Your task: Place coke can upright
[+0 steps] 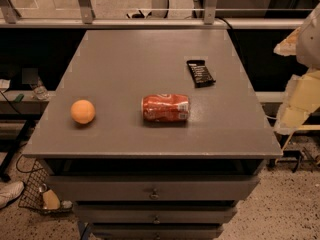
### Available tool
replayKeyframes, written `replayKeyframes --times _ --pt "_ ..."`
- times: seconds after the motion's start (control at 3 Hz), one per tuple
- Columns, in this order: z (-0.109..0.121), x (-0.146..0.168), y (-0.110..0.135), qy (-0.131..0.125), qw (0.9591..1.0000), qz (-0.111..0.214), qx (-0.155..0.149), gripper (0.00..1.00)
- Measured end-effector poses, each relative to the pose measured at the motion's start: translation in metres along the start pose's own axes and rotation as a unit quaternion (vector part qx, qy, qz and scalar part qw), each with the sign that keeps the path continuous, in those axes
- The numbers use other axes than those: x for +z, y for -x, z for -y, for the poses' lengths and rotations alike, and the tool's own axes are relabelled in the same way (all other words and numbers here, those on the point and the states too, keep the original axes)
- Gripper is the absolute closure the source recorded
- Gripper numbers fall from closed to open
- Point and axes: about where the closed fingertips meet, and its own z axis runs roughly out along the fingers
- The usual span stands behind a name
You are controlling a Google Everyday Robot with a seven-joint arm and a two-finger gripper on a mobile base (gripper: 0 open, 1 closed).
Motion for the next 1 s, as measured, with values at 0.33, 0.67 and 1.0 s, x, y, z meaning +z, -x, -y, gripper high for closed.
replayKeyframes --times 0.33,0.67,1.0 --pt "0.0 -0.001 0.001 -0.001 1.0 0.0 -0.001 0.0" --pt "0.006 0.009 0.03 0.01 0.9995 0.003 -0.03 0.0" --pt "0.009 0.037 0.092 0.038 0.9948 0.002 -0.094 0.0"
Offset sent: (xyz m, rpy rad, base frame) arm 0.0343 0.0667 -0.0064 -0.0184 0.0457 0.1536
